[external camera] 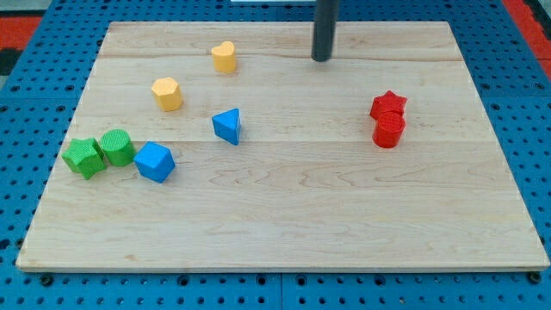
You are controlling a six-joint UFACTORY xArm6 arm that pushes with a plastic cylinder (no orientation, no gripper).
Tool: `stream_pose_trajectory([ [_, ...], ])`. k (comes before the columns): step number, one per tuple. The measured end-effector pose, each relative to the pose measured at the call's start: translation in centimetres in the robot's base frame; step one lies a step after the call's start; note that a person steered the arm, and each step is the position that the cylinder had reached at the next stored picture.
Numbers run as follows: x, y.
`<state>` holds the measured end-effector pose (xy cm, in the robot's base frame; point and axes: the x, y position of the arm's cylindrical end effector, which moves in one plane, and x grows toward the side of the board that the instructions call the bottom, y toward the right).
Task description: Move the heart to the right of the hexagon
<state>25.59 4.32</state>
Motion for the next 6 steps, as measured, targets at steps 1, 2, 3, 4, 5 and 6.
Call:
stream_pose_trajectory([
  [1, -1.4, -10.6],
  [2, -0.8, -11.9],
  [3, 1.8, -12.7],
  [4, 4.1, -15.7],
  [5, 5.3, -12.3],
  [6, 6.2, -17.5],
])
